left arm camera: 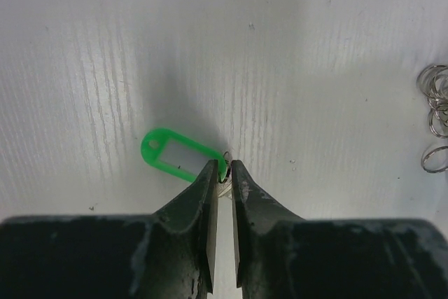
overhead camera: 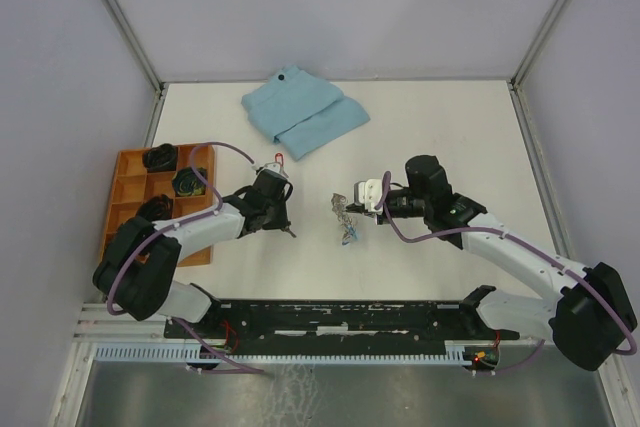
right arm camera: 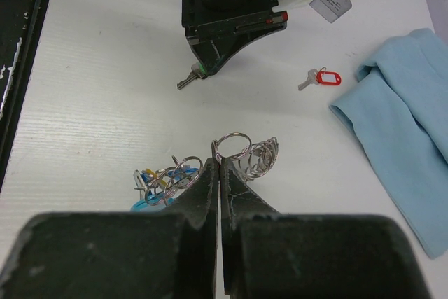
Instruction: Put the keys on the keyring
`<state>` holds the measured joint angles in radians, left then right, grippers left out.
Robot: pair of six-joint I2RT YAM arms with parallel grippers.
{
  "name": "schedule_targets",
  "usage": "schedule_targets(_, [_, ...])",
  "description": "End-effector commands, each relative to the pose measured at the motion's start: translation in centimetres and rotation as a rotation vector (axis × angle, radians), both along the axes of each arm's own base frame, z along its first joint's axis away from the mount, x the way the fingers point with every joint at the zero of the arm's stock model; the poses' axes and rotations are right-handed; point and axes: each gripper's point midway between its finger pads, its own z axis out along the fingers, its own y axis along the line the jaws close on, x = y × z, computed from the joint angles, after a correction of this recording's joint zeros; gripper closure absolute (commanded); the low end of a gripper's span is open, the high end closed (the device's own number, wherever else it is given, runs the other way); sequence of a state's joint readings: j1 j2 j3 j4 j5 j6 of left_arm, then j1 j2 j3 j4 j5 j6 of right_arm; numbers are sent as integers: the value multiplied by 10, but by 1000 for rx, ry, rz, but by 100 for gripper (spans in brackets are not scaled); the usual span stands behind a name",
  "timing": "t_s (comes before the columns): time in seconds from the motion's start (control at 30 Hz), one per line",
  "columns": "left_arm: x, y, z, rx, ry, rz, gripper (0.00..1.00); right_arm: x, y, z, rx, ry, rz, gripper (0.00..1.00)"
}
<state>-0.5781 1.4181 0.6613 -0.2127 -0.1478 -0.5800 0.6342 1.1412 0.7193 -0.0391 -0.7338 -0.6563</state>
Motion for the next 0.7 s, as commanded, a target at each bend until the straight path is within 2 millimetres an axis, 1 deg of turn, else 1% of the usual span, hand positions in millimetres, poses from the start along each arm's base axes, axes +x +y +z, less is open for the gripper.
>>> schedule_targets(0.0, [8, -7, 3, -12, -25, -37, 81, -5, 5, 21, 52, -56, 37, 99])
schedule_targets(0.07, [7, -6, 1, -4, -18, -39, 81, -4, 5, 21, 53, -56, 37, 99])
schedule_targets(0.2, [6, -3, 0, 11, -14, -38, 85, -5, 5, 21, 54, -56, 38, 99])
schedule_targets(0.23, [6, -2, 0, 16, -15, -39, 87, -5, 4, 21, 53, -54, 38, 99])
schedule_targets(0.3, [6, -2, 0, 23, -13, -44, 96, -5, 5, 22, 54, -55, 38, 99])
schedule_targets(0.37, [7, -2, 2, 26, -22, -56, 97, -5, 4, 22, 55, -57, 37, 99])
schedule_targets(0.47, [12, -4, 13, 22, -77, -80, 97, -5, 4, 26, 61, -62, 37, 99])
schedule_targets(0.63, [25, -14, 50, -44, -274, -157, 97, -5, 4, 31, 57, -32, 25, 99])
schedule_targets(0.67, [25, -14, 54, -55, -313, -175, 97, -4, 4, 32, 49, -24, 21, 99])
